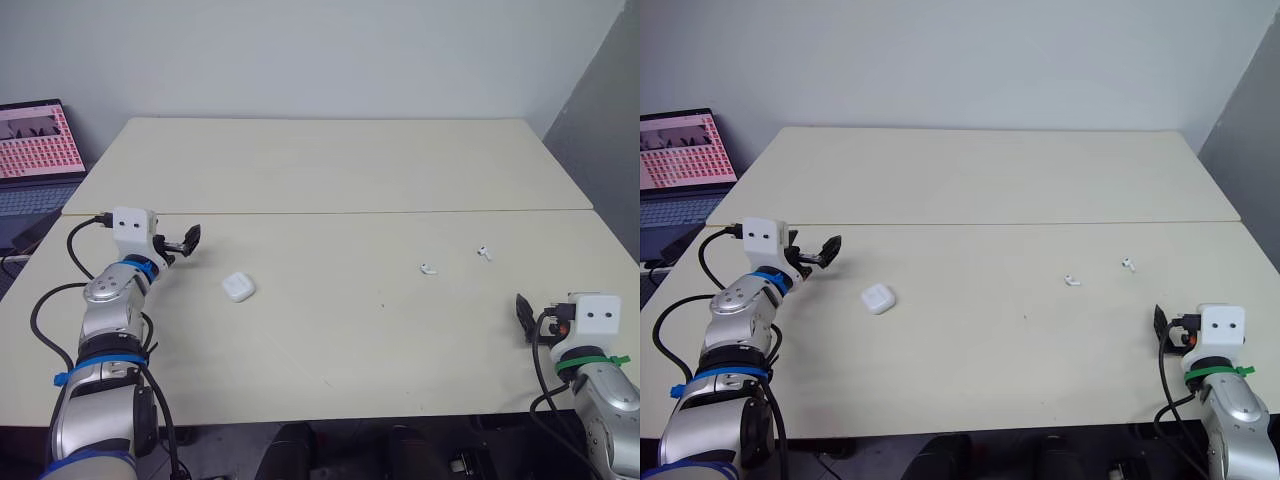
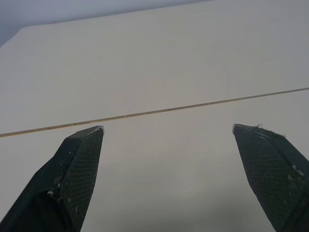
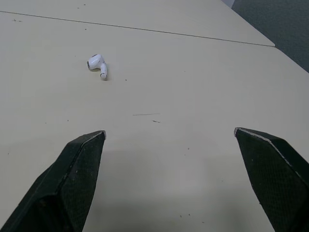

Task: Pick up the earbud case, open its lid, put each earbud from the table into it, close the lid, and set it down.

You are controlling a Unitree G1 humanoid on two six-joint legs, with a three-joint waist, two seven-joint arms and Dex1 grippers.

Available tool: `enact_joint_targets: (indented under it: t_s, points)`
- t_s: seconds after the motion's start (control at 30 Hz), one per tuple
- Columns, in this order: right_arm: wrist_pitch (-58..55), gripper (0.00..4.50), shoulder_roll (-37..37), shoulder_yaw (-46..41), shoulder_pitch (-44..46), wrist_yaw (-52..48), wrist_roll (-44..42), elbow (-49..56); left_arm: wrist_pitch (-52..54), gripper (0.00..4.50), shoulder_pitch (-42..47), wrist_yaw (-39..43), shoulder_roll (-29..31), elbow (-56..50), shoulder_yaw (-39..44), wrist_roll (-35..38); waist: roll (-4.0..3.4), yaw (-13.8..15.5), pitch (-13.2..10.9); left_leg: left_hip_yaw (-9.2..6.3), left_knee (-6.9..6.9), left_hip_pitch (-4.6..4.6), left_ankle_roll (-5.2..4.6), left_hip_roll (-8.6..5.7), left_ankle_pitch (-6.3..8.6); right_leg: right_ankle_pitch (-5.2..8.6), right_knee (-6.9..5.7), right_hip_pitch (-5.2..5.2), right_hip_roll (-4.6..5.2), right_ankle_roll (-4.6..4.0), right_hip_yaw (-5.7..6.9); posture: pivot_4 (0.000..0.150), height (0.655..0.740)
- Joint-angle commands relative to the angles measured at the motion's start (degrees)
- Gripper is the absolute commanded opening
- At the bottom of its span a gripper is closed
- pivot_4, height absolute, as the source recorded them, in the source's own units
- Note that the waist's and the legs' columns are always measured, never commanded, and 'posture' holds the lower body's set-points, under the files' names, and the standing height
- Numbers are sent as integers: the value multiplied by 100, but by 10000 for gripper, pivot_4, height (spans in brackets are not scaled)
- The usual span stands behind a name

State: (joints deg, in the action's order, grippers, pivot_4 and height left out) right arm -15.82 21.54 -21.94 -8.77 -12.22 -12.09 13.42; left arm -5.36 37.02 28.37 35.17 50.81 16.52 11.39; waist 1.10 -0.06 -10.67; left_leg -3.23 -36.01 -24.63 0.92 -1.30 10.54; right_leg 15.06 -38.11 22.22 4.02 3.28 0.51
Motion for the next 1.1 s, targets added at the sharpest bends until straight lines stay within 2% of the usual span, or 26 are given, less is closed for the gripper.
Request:
enact_joint_targets:
  t_s: [0.03, 0.27, 0.3, 0.37, 0.4, 0.43, 0.47, 0.6, 0.77, 0.97, 1.1]
  points:
    - [91, 45000, 72, -143, 41, 13, 0, 110, -36, 44806, 165, 17, 143, -138, 114, 85, 0, 0, 0, 0, 0, 0, 0, 0, 0, 0, 0, 0, 0, 0, 0, 1500, 7400]
    - [135, 45000, -8, -107, -16, 103, 76, 178, -75, 44806, 209, -30, 132, 7, 150, 73, 0, -19, 0, 1, 0, 0, 0, -1, 0, 0, 0, 0, 0, 0, 0, 1500, 7400]
    - [139, 45000, -7, -98, 1, 117, 93, 166, -83, 44806, 225, -22, 125, 15, 147, 67, -2, -67, 0, -78, 10, -3, -4, -68, -3, 3, -1, -21, 17, 3, 37, 1500, 7400]
    - [157, 45000, -32, -141, 25, 148, 66, 128, -102, 44806, 251, -51, 107, 52, 157, 64, -4, -195, 3, -317, 11, -1, -17, -220, -20, 77, -38, -86, 102, 69, 191, 1500, 7400]
    - [137, 45000, -63, -197, 46, 199, 28, 115, -111, 44806, 259, -64, 99, 67, 155, 58, -4, -214, 3, -423, 6, 2, -15, -290, -23, 117, -69, -100, 126, 99, 224, 1500, 7400]
    - [123, 45000, -61, -219, 54, 216, 16, 117, -117, 44806, 268, -53, 93, 71, 146, 52, -9, -219, 6, -508, 5, 7, -12, -335, -28, 142, -85, -107, 132, 93, 235, 1500, 7400]
    - [110, 45000, -54, -223, 54, 208, 6, 137, -126, 44806, 275, -24, 92, 67, 127, 39, -11, -205, 7, -530, 7, 9, 6, -328, -39, 147, -91, -103, 135, 94, 257, 1500, 7400]
    - [129, 45000, -22, -210, 39, 156, 22, 107, -156, 44806, 310, 4, 121, 101, 105, 9, -11, -170, 7, -482, 27, 21, 22, -294, -47, 151, -119, -91, 116, 51, 219, 1500, 7400]
    - [152, 45000, -42, -233, 9, 160, 35, 102, -157, 44806, 299, 12, 150, 111, 111, 3, -11, -166, 7, -426, 28, 29, 22, -284, -45, 150, -117, -82, 136, 50, 159, 1500, 7400]
    - [189, 45000, -54, -128, -46, 131, 101, 145, -144, 44806, 303, 65, 189, 103, 79, -29, -11, -161, 8, -417, 25, 29, 22, -284, -45, 148, -98, -83, 138, 52, 149, 1500, 7400]
    - [81, 45000, 232, 171, 39, -320, 64, 372, 34, 44806, 120, 750, 261, -328, -3, 135, -12, -164, 7, -414, 26, 29, 22, -282, -45, 148, -98, -82, 138, 52, 148, 1500, 7400]
